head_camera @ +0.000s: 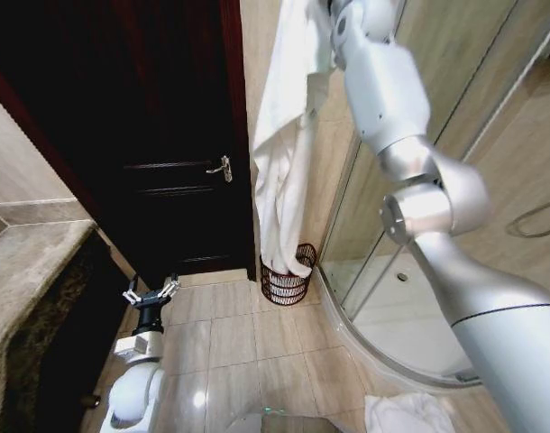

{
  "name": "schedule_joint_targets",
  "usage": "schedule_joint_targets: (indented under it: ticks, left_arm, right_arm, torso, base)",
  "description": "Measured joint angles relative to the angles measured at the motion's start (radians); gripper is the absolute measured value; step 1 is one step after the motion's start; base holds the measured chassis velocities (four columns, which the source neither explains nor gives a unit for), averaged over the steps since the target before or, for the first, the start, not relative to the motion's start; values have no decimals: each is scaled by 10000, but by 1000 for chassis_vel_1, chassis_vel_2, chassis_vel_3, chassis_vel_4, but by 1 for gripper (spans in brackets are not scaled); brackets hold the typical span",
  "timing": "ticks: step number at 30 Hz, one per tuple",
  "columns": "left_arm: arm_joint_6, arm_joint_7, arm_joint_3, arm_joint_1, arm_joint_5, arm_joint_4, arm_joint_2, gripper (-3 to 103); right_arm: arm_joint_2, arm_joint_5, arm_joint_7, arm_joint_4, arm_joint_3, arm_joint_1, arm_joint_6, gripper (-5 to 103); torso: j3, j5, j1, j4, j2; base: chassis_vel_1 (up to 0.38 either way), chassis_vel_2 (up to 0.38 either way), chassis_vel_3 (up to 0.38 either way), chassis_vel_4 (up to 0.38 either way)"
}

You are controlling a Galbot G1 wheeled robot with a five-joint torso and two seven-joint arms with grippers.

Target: Discard the used towel into the hamper.

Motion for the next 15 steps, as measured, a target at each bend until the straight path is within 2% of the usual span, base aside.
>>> schedule_joint_targets:
  ticks: [11,14,15]
  left_arm:
    - [-52,-1,43,88,73,14,-51,100]
    - [-82,0,59,81,85,50,-66,100]
    - [-107,2,88,67,94,126,-86,100]
  right_arm:
    - [-587,-162,188,1229,-319,-1574,282,3]
    - [-780,0,388,1868,-440,-1944,160,3]
    - [-1018,162,613,2652,-550,-2401,-132,3]
  torso:
    - [2,6,2,-3,-1]
    - [0,6,1,-4,-1]
    - [0,5,0,-3,0]
  base:
    - [0,0,0,0]
    - [0,0,0,0]
    - [0,0,0,0]
